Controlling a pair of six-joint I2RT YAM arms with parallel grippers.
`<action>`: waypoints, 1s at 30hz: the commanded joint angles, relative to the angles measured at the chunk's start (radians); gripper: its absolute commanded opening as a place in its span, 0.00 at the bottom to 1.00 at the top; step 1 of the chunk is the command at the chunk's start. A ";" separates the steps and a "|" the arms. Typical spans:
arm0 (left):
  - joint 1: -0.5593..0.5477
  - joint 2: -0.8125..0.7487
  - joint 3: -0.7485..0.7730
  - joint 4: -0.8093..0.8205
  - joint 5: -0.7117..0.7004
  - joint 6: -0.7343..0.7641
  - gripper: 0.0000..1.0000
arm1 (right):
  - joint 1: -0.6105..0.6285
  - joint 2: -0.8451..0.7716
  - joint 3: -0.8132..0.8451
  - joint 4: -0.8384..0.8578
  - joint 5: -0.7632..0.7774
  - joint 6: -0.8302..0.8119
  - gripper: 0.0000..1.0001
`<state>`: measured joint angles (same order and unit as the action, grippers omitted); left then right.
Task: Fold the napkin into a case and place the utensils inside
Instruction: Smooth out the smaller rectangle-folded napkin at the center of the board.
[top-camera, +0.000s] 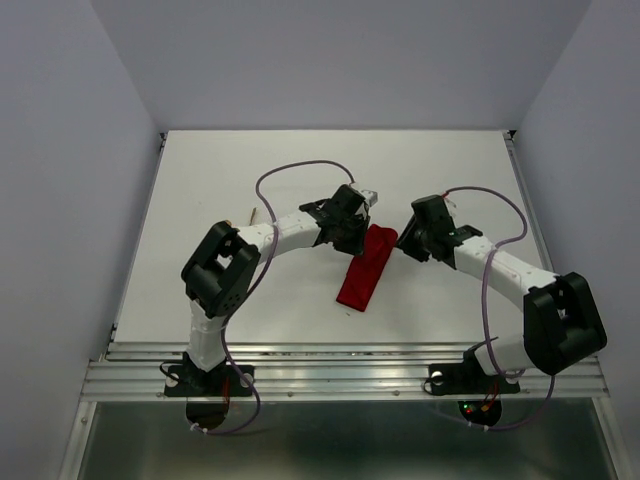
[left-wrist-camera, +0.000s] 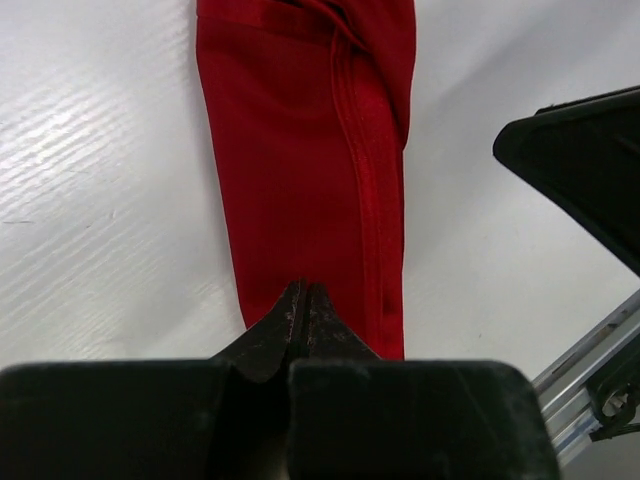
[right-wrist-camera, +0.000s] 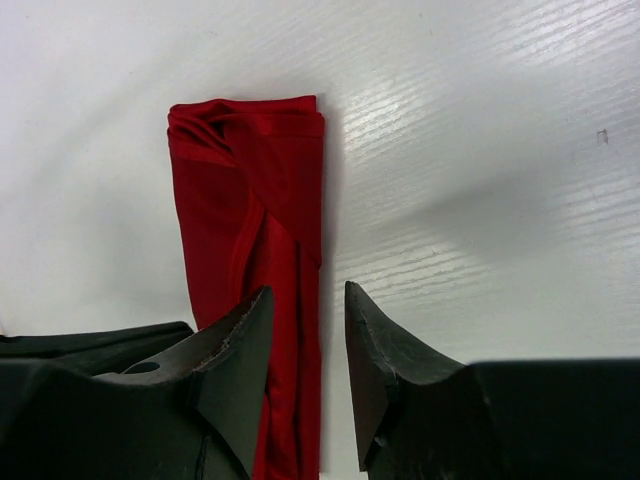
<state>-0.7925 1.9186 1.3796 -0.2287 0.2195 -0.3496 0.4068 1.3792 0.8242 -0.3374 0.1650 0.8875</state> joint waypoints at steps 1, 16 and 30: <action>-0.011 0.028 0.030 0.028 0.072 -0.015 0.00 | -0.014 0.038 0.062 -0.003 -0.021 -0.030 0.40; -0.014 0.103 0.087 0.060 0.159 -0.011 0.00 | -0.023 0.147 0.144 -0.023 -0.064 -0.090 0.40; 0.018 0.003 0.141 -0.006 0.138 0.014 0.00 | -0.059 0.164 0.201 -0.049 -0.047 -0.117 0.38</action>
<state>-0.7925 2.0090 1.4658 -0.2134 0.3546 -0.3561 0.3759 1.5463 0.9916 -0.3710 0.1047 0.7883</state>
